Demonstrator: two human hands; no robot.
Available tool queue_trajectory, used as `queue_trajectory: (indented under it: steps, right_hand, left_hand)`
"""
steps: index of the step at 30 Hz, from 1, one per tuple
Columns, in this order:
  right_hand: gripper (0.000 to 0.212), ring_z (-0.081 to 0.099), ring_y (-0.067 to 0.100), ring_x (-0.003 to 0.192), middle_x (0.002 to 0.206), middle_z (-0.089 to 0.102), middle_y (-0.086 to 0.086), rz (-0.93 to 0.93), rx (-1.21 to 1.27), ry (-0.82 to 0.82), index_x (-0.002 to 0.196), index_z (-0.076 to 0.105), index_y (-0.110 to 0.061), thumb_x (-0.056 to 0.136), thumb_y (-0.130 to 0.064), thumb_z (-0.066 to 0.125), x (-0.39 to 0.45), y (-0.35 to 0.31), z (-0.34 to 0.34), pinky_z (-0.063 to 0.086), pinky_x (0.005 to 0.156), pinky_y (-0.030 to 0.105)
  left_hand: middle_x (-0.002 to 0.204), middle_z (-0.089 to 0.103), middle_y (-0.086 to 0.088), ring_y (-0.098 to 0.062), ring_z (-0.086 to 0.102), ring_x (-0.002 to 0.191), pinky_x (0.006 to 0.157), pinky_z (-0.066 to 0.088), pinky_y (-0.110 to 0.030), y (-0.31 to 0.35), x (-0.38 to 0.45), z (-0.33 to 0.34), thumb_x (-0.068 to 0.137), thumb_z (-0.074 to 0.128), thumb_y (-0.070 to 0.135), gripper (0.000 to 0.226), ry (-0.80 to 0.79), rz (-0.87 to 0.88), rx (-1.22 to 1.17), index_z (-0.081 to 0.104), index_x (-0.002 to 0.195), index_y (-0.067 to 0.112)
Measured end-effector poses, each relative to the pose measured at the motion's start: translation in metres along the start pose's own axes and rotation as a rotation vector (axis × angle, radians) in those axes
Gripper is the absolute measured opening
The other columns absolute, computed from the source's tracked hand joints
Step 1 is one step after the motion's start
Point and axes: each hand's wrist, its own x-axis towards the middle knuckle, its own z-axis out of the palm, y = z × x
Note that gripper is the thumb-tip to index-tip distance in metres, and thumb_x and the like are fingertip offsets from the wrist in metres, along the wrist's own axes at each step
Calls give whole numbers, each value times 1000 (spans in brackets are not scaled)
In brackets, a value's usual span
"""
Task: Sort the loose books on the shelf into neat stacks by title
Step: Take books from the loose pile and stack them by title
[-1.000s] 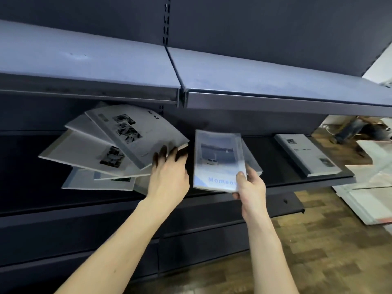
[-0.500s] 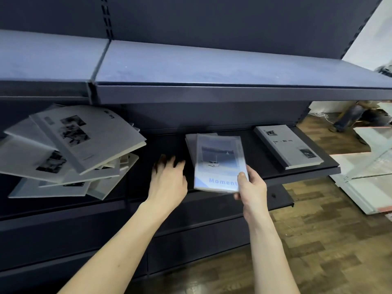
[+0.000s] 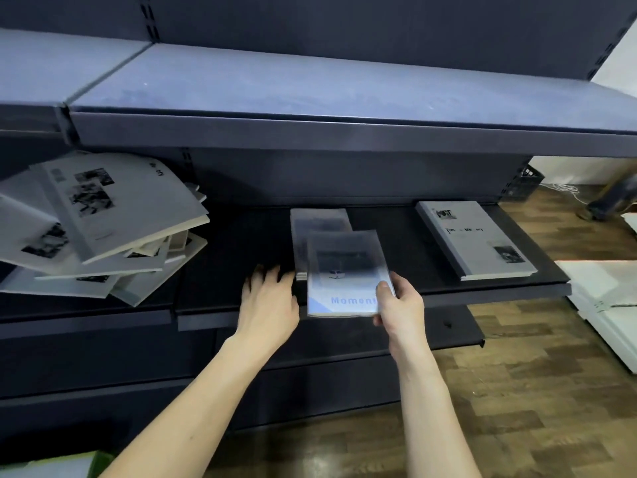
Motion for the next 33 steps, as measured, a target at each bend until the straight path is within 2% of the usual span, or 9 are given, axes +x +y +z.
queue_trajectory:
  steps: [6,12,15,18,21,23,27,30,33]
  right_hand:
    - [30,48,11,51,92,68,-1,23,-61,-75,128,59,-15,104,-20,43,19,1,13,46,49,25]
    - [24,63,19,74,97,72,10,36,-106,-155,113,64,-16,101,-21,43,40,-5,22,50,53,24]
    - [32,67,19,87,106,71,3,22,-117,-179,124,61,-17,97,-12,45,55,-8,24,52,55,22]
    - [45,65,12,93,109,68,-5,-23,-149,-210,132,54,-23,91,-5,53,63,-9,27,54,69,26]
    - [60,57,4,93,111,59,-9,-65,-199,-217,145,44,-19,89,0,58,66,-3,31,46,68,7]
    - [63,55,10,101,123,56,-2,-81,-229,-194,149,40,-15,90,0,59,70,2,36,43,65,1]
    - [65,50,26,130,148,43,8,-111,-308,-122,153,34,-16,94,-9,61,83,11,47,39,96,21]
    - [66,42,29,136,150,38,10,-178,-422,-96,155,29,-14,97,-15,60,94,13,58,34,102,24]
    - [65,36,34,134,147,42,12,-242,-607,-86,154,30,-13,98,-24,59,107,14,64,30,111,38]
  left_hand:
    - [154,32,-6,-33,19,145,117,20,-46,-1,7,3,95,46,20,50,-5,-37,2,41,145,21]
    - [155,30,-6,-35,19,145,117,23,-48,-7,34,4,96,43,19,53,-28,-53,-10,36,148,24]
    - [156,29,-6,-34,18,145,117,22,-48,-8,52,9,98,41,22,51,-56,-62,-16,34,149,24]
    - [157,26,-3,-32,15,147,119,18,-47,-8,66,13,100,39,23,50,-71,-63,-44,32,149,23]
    - [158,23,-1,-32,12,147,119,16,-46,-9,78,14,101,37,24,50,-93,-71,-95,29,150,25]
    - [158,23,-1,-32,11,148,120,15,-46,-10,85,15,101,37,25,48,-107,-77,-108,31,149,25]
    - [156,26,-2,-31,13,147,120,16,-46,-9,96,16,101,37,24,46,-123,-108,-102,35,147,22]
    - [155,30,-3,-32,18,145,119,19,-46,-7,105,14,100,39,23,46,-114,-126,-99,37,146,21]
    - [153,32,-4,-32,21,145,118,21,-47,-3,111,14,99,43,24,46,-128,-142,-93,39,144,20]
